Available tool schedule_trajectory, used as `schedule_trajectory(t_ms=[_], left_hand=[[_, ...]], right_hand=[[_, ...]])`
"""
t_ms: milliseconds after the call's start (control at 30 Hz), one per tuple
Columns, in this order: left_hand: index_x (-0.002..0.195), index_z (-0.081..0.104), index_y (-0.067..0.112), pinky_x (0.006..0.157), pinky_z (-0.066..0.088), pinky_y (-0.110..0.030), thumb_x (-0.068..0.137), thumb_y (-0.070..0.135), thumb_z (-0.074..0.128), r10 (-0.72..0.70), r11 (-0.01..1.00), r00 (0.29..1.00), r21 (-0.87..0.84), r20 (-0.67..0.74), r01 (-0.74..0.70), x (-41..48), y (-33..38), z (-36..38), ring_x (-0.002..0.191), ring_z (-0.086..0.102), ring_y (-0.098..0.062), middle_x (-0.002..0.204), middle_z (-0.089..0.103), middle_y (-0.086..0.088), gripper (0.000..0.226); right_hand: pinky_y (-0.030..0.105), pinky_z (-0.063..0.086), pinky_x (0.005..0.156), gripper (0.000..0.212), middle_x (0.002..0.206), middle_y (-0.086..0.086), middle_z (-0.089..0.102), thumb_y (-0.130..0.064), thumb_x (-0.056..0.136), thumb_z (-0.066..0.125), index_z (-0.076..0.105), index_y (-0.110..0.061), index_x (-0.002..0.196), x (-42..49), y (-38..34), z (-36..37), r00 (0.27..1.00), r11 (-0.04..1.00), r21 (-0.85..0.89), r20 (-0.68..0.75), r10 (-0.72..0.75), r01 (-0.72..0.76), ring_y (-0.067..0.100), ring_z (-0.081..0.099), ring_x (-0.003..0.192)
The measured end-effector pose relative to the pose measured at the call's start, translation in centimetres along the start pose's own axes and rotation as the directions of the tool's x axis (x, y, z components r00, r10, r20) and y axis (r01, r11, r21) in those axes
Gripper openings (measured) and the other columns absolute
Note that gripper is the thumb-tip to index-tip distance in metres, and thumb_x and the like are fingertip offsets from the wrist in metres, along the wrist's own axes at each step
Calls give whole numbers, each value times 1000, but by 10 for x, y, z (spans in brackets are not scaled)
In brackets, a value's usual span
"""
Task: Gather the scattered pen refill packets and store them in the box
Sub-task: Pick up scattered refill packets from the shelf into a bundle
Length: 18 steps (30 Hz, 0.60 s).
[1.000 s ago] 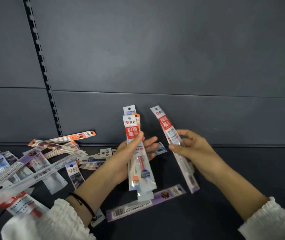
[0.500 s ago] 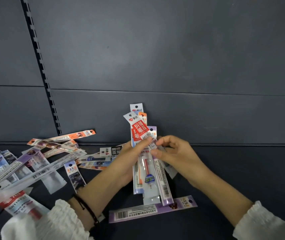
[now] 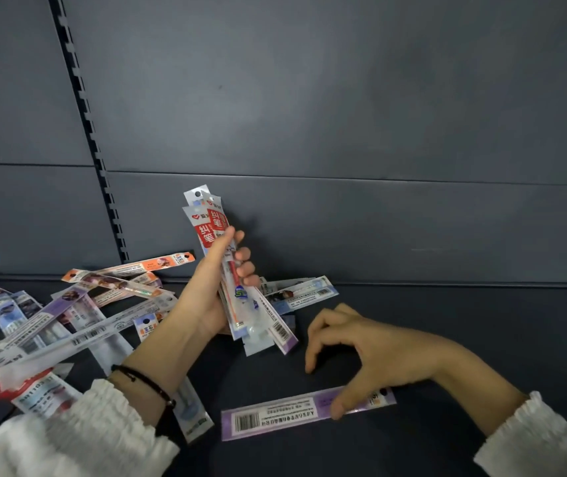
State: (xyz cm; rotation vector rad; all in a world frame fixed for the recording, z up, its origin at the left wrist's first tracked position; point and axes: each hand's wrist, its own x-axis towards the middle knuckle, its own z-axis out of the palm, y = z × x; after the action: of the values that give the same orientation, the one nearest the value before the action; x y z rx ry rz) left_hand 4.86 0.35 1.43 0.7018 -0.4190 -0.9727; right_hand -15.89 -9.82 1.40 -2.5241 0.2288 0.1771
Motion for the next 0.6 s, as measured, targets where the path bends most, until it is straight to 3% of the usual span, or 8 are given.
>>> schedule_trajectory(t_ms=[167,267,333,433,533,600], left_hand=[[83,61,16,40,27,-15,83,30,58,-11,998,996,-66,85,17,-1,6,-5,39,33,-3,53,40,7,15],[84,62,14,38,30,-15,87,31,55,-87,996,992,3,97,87,-1,6,-8,38,36,-4,53,43,7,18],[85,63,13,41,37,-15,87,29,56,-128,990,989,73,76,122,-1,4,-7,41,44,-5,56,50,5,17],[86,67,10,60,58,-26,85,22,60,-184,964,983,198,5,179,-2,0,-4,63,69,-17,74,70,-5,14],[86,63,7,86,55,-42,85,18,57,-389,876,920,328,45,354,-8,-5,3,85,73,-31,97,74,-20,13],[93,61,7,88,55,-41,83,20,59,-533,758,843,481,70,440,-14,-8,7,90,72,-33,104,72,-23,17]], right_hand=[[18,42,88,21,100,-19,55,-35,75,78,70,-30,93,2,10,-4,988,1000,-6,-150,24,-25,-3,49,100],[13,43,67,13,88,-13,65,-23,77,78,69,-28,86,2,17,-8,954,994,96,-289,77,-51,-5,56,78],[12,42,62,10,83,-11,68,-19,80,75,70,-27,84,1,18,-10,936,984,171,-336,103,-47,-6,56,71],[15,49,67,7,85,-4,73,-17,79,75,75,-21,85,0,17,-12,917,966,258,-383,108,-5,1,63,75],[22,55,79,10,88,-3,75,-14,77,77,77,-20,85,1,14,-10,896,953,297,-437,81,59,8,69,83],[21,54,78,14,87,-5,74,-12,75,79,76,-22,84,2,12,-9,862,958,272,-502,62,90,5,69,82]])
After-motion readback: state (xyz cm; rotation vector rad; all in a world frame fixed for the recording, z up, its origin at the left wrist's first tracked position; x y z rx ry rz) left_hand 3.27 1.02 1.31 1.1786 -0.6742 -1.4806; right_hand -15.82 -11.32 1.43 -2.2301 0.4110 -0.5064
